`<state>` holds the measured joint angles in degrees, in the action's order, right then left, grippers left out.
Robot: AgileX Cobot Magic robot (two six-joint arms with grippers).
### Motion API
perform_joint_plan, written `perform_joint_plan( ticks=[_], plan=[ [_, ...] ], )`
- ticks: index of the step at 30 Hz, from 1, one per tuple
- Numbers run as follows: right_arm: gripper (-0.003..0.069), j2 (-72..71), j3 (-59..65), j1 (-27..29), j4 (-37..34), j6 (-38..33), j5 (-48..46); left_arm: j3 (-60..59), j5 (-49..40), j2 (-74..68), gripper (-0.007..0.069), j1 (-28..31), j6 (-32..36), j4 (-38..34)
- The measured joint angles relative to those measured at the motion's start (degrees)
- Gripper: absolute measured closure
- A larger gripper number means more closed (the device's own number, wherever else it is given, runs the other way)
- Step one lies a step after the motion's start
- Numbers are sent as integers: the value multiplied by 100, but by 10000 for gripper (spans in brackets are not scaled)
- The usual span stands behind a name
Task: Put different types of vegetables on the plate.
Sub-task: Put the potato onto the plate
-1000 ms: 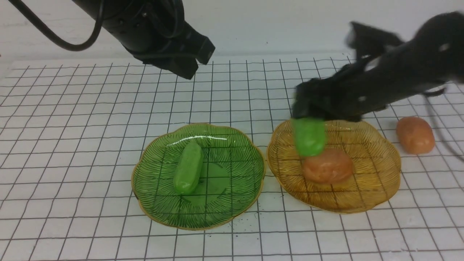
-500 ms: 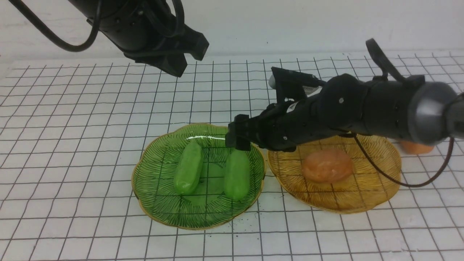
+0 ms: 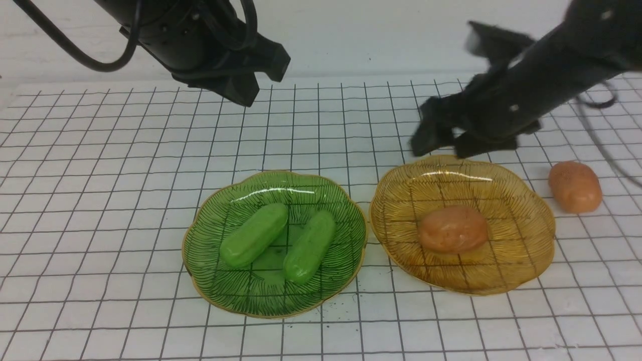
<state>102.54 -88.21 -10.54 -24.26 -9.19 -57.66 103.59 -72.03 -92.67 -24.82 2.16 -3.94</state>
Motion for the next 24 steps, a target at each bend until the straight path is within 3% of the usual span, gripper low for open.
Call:
perform_joint_plan(
  ticks=[2, 3, 4, 5, 6, 9, 11, 15, 22, 24],
  plan=[
    [276, 20, -51, 649, 373, -7, -103, 0, 0, 0, 632, 0, 0, 6],
    [293, 29, -51, 699, 434, -7, -114, 0, 0, 0, 632, 0, 0, 10],
    [359, 92, -56, 1052, 619, -2, -145, 0, 0, 0, 632, 0, 0, 17],
    [368, 115, -56, 1130, 641, 3, -148, 0, 0, 0, 632, 0, 0, 17],
    [434, 219, -56, 1383, 760, 86, -149, 0, 0, 0, 632, 0, 0, 17],
    [501, 448, -56, 1662, 878, 268, 10, 0, 0, 0, 632, 0, 0, 17],
    [505, 629, -56, 1763, 932, 329, 285, 0, 0, 0, 632, 0, 0, 17],
    [412, 827, -56, 1778, 1290, 370, 743, 0, 0, 0, 632, 0, 0, 19],
    [90, 1193, -56, 1782, 1700, 576, 1032, 0, 0, 0, 632, 0, 0, 24],
    [36, 1334, -56, 1782, 1706, 617, 1037, 0, 0, 0, 632, 0, 0, 24]
  ],
)
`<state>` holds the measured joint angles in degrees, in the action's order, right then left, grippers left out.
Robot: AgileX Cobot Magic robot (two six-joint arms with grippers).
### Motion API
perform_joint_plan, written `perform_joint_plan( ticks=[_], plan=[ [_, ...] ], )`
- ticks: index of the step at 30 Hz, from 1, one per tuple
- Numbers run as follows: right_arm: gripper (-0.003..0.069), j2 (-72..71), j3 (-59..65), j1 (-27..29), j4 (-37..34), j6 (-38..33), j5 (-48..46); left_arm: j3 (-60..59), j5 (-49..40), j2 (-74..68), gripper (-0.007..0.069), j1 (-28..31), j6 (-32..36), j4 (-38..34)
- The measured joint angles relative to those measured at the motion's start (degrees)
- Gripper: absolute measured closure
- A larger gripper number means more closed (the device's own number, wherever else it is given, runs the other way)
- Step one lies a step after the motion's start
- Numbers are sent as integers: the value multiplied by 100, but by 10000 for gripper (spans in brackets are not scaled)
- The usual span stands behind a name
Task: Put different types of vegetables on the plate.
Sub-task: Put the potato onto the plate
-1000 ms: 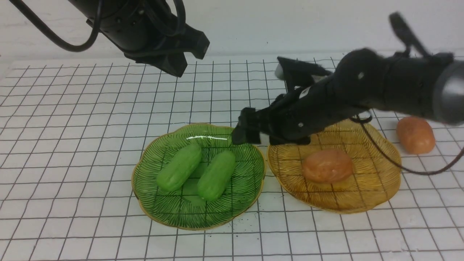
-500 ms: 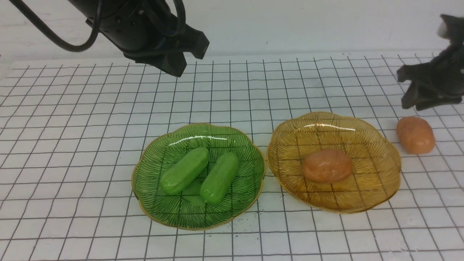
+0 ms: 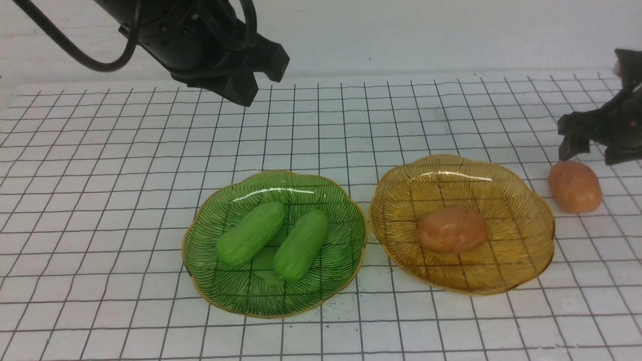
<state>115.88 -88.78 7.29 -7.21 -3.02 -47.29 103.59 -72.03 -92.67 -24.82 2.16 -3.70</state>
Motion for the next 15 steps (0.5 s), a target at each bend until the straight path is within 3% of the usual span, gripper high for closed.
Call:
perform_joint_plan(
  ticks=[3, 8, 12, 15],
  plan=[
    [-16, 226, 0, 0, 0, 54, 7, 0, 0, 0, 632, 0, 0, 0],
    [-31, 587, 0, 0, 23, 82, -85, 0, 0, -19, 632, 0, 0, 0],
    [-8, 606, -17, 0, 77, 87, -184, 0, 0, -108, 632, 0, 0, 0],
    [48, 606, -177, 0, 213, 87, -364, 0, 0, -259, 632, 0, 0, 0]
  ],
)
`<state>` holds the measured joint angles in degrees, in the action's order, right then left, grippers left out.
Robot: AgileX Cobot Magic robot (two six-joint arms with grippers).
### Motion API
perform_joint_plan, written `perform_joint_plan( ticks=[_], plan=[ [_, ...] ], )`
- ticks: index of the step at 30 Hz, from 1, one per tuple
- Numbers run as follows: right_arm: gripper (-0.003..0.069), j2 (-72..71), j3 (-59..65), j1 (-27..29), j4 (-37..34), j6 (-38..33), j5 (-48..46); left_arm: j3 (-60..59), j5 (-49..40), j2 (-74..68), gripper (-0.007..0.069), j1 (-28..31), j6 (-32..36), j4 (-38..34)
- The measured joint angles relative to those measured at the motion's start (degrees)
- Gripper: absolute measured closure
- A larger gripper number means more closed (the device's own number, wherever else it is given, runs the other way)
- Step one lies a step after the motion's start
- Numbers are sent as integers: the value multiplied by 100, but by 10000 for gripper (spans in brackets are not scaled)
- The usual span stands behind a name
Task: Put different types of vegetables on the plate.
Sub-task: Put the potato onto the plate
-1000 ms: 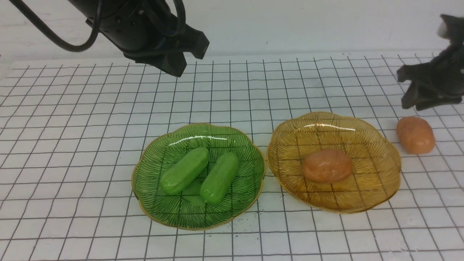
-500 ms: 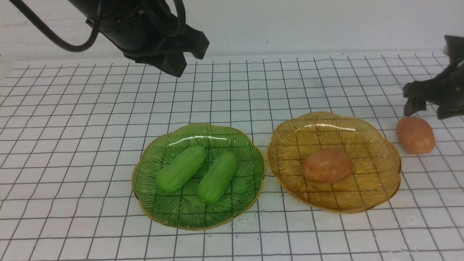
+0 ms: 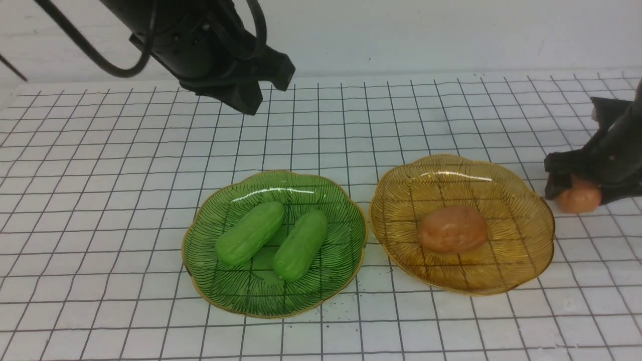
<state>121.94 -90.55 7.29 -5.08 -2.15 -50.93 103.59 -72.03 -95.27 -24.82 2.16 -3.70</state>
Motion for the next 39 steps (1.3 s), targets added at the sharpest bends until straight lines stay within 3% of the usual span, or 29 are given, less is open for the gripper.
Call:
perform_joint_plan(
  ticks=[3, 9, 17, 20, 32, 39],
  plan=[
    [134, 0, -481, 0, 161, 0, -501, 0, 0, -179, 632, 0, 0, 0],
    [132, 0, -1404, 0, 68, 0, -1662, 0, 6, -363, 632, 0, 0, 15],
    [132, -97, -1172, -156, -1418, -242, -1898, 0, 6, -402, 632, 0, 0, 195],
    [132, -97, -864, -413, -1606, -416, -1929, 0, 11, -446, 632, 0, 0, 253],
    [131, -97, -784, -1243, -785, -186, -1929, 0, 11, -545, 632, 0, 6, 370],
    [-15, -103, -784, -1477, -298, 399, -1929, 0, 11, -545, 632, 0, 6, 515]
  ],
)
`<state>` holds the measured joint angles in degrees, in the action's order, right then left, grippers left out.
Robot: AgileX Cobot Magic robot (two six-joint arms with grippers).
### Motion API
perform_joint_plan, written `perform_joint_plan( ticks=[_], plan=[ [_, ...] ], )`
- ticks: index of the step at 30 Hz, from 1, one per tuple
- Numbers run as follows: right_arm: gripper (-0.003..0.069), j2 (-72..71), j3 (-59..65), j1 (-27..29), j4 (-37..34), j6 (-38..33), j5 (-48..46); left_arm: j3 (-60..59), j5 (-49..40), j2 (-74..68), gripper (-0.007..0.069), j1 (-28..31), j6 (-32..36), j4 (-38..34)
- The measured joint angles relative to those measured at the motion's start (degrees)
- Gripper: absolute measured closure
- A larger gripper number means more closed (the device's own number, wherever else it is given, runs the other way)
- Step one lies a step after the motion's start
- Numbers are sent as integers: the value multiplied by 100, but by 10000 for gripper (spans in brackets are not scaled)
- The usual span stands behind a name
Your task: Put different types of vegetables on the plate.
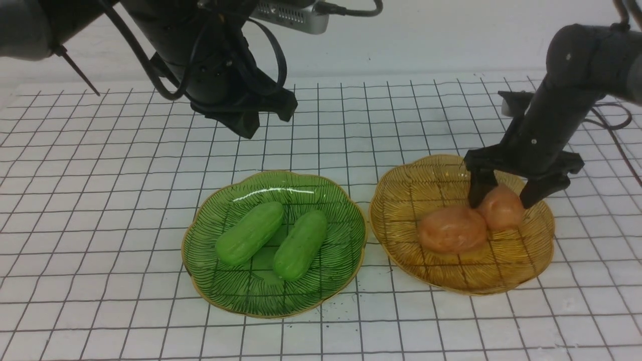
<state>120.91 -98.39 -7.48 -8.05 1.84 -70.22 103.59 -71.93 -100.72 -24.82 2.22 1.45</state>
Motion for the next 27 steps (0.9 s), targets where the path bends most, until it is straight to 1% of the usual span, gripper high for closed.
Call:
perform_joint_plan(
  ticks=[4, 7, 9, 13, 14, 18, 20, 21, 22, 23, 24, 25, 26, 27],
  plan=[
    [-30, -123, 8, -37, 52, 53, 0, 0, 0, 0, 632, 0, 0, 7],
    [-32, -507, 50, -37, 52, 60, 0, 0, 0, 0, 632, 0, 0, 15],
    [-21, -1067, 238, -37, 52, 60, 0, 0, 0, 0, 632, 0, 0, 19],
    [41, -2275, 731, -37, 167, -99, -6, 0, 1, 0, 632, 0, -13, 19],
    [46, -2415, 763, -37, 193, -114, -6, 0, 1, 0, 632, 0, -19, 19],
    [179, -4052, 1737, -37, 423, -297, -78, 0, 1, 0, 632, 0, -31, 2],
    [214, -4458, 2035, -37, 459, -302, -92, 0, 1, 0, 632, 0, -36, -3],
    [267, -4926, 2423, -37, 480, -310, -106, 0, 1, 0, 632, 0, -42, -3],
    [293, -5063, 2540, -37, 480, -316, -106, 0, 1, 0, 632, 0, -48, -3],
    [359, -5537, 2980, -37, 480, -316, -106, 0, 1, 0, 632, 0, -46, -3],
    [400, -5877, 3312, -37, 480, -330, -86, 0, 1, 0, 632, 0, -49, -3],
    [464, -6360, 3792, -37, 473, -336, 88, 0, 1, 0, 632, 0, -64, -3],
    [518, -6571, 4002, -37, 468, -336, 220, 0, 1, 0, 632, 0, -69, -3],
    [529, -6712, 4141, -37, 468, -342, 330, 0, 1, 0, 632, 0, -69, -3]
  ],
)
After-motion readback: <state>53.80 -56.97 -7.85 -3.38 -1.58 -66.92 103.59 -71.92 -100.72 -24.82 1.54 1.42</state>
